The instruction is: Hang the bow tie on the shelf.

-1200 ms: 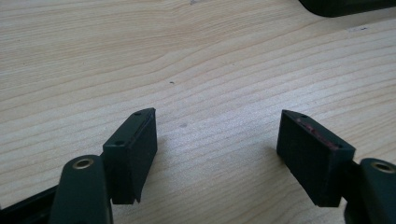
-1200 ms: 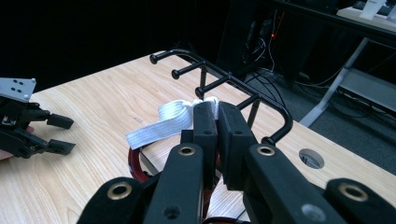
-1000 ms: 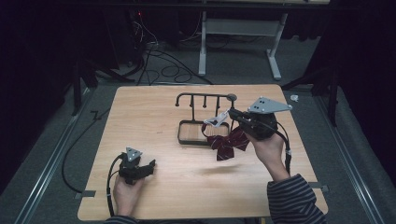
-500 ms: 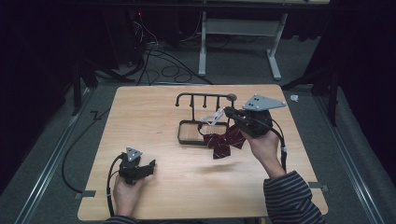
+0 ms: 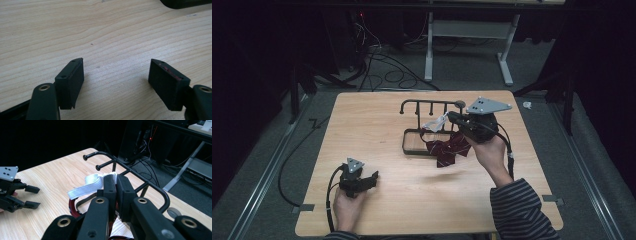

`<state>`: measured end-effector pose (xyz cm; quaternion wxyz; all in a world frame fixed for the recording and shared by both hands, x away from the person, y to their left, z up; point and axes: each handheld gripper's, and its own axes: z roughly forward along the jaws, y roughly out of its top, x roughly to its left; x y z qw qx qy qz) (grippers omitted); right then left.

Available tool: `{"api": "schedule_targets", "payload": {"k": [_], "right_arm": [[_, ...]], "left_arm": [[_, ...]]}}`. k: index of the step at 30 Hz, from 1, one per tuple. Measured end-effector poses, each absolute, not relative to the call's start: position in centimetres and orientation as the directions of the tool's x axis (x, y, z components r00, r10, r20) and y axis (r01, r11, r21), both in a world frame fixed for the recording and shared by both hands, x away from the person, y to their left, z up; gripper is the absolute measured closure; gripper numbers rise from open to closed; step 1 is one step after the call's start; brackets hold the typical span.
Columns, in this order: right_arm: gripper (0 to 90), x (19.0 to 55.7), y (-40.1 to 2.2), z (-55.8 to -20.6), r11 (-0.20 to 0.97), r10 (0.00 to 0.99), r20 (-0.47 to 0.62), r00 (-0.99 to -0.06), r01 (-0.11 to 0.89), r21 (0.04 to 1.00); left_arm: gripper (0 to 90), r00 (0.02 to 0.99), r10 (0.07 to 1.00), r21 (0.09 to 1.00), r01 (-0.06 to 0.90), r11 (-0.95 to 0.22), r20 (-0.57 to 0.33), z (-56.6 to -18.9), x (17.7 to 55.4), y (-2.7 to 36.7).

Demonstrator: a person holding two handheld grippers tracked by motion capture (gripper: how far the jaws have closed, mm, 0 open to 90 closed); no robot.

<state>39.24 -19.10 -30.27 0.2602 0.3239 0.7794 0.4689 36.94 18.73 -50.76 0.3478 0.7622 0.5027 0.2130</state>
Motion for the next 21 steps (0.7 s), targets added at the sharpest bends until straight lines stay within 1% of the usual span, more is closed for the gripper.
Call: {"api": "schedule_targets", "payload": {"k": [21], "right_arm": [[88.2,40.9,-17.8,-30.2,0.361,0.746,-0.100,-0.659,0.273,0.891]], "left_arm": [[29.2,0.404,0.914,0.745,0.618,-0.252,-0.026,-50.8,36.9,18.7]]}}
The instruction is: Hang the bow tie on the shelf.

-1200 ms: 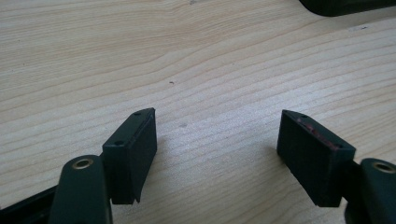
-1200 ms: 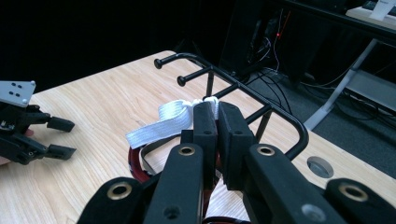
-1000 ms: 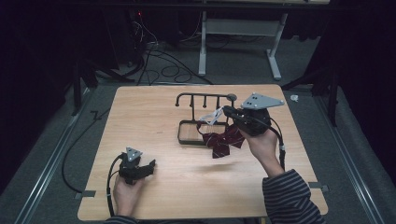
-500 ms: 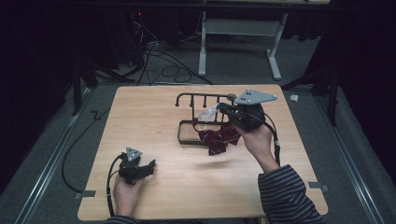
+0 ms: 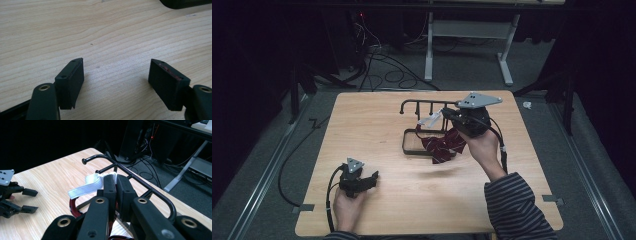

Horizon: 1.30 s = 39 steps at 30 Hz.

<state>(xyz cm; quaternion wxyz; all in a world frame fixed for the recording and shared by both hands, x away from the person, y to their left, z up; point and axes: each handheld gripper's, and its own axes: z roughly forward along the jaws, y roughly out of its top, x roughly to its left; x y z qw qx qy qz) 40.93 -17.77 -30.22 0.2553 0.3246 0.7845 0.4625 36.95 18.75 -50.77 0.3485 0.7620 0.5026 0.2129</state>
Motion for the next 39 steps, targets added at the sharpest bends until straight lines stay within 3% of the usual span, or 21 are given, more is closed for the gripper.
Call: {"api": "schedule_targets", "payload": {"k": [39], "right_arm": [[88.2,44.7,-16.6,-30.8,0.363,0.776,-0.086,-0.624,0.331,0.871]], "left_arm": [[29.1,0.405,0.914,0.745,0.618,-0.250,-0.028,-50.8,37.0,18.8]]}}
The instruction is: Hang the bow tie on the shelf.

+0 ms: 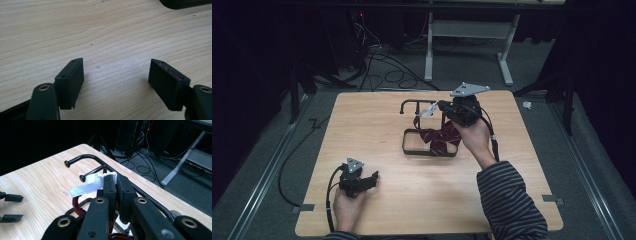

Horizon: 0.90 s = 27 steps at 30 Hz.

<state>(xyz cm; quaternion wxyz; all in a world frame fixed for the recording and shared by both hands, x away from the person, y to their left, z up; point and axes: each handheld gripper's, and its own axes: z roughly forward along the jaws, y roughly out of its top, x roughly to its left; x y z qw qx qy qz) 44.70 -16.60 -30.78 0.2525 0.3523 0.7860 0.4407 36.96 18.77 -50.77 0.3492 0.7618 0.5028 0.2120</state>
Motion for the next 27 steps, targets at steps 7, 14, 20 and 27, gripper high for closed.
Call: {"api": "schedule_targets", "payload": {"k": [7,14,20,27], "right_arm": [[88.2,45.4,-16.1,-30.9,0.369,0.783,-0.090,-0.616,0.343,0.864],[88.1,46.0,-15.9,-31.1,0.363,0.791,-0.082,-0.607,0.356,0.861],[88.1,46.4,-15.7,-31.0,0.360,0.794,-0.084,-0.602,0.355,0.863],[88.1,46.8,-15.6,-30.9,0.358,0.799,-0.085,-0.595,0.357,0.863]], "left_arm": [[29.1,0.406,0.913,0.746,0.618,-0.250,-0.030,-50.8,37.0,18.8],[29.1,0.406,0.913,0.746,0.617,-0.249,-0.031,-50.8,37.0,18.8],[29.1,0.406,0.913,0.746,0.618,-0.249,-0.031,-50.8,37.0,18.8],[29.1,0.406,0.914,0.746,0.618,-0.248,-0.032,-50.8,37.0,18.8]]}}
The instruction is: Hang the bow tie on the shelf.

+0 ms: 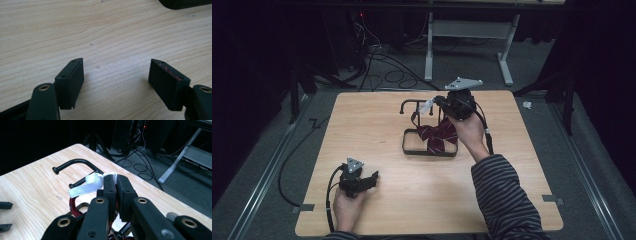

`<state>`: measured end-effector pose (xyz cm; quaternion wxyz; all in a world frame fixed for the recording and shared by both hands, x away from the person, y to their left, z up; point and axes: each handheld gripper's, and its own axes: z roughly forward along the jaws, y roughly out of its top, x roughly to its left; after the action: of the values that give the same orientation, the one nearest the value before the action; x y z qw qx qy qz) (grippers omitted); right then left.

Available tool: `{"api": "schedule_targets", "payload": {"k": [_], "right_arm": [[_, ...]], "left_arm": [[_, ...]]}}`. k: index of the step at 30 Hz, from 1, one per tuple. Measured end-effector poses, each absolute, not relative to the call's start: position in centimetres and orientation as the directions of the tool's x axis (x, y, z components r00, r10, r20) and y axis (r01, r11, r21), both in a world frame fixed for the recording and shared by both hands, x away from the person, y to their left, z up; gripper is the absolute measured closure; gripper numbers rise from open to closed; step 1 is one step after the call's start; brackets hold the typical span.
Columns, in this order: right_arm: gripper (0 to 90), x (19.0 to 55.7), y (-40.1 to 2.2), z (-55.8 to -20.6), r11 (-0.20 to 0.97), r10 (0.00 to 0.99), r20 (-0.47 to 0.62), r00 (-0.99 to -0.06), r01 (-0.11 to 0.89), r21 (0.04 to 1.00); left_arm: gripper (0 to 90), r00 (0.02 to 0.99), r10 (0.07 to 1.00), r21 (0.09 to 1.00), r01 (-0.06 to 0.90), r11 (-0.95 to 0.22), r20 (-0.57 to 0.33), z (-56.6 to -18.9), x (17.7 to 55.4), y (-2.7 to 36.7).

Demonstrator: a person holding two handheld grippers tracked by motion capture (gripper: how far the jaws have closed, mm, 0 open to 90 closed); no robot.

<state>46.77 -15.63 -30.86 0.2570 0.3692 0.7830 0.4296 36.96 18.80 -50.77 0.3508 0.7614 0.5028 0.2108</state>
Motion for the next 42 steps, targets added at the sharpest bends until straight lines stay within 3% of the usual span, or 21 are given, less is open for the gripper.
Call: {"api": "schedule_targets", "payload": {"k": [42], "right_arm": [[87.6,48.3,-14.4,-32.1,0.387,0.800,-0.094,-0.592,0.391,0.835]], "left_arm": [[29.2,0.406,0.913,0.745,0.619,-0.249,-0.032,-50.8,37.0,18.8]]}}
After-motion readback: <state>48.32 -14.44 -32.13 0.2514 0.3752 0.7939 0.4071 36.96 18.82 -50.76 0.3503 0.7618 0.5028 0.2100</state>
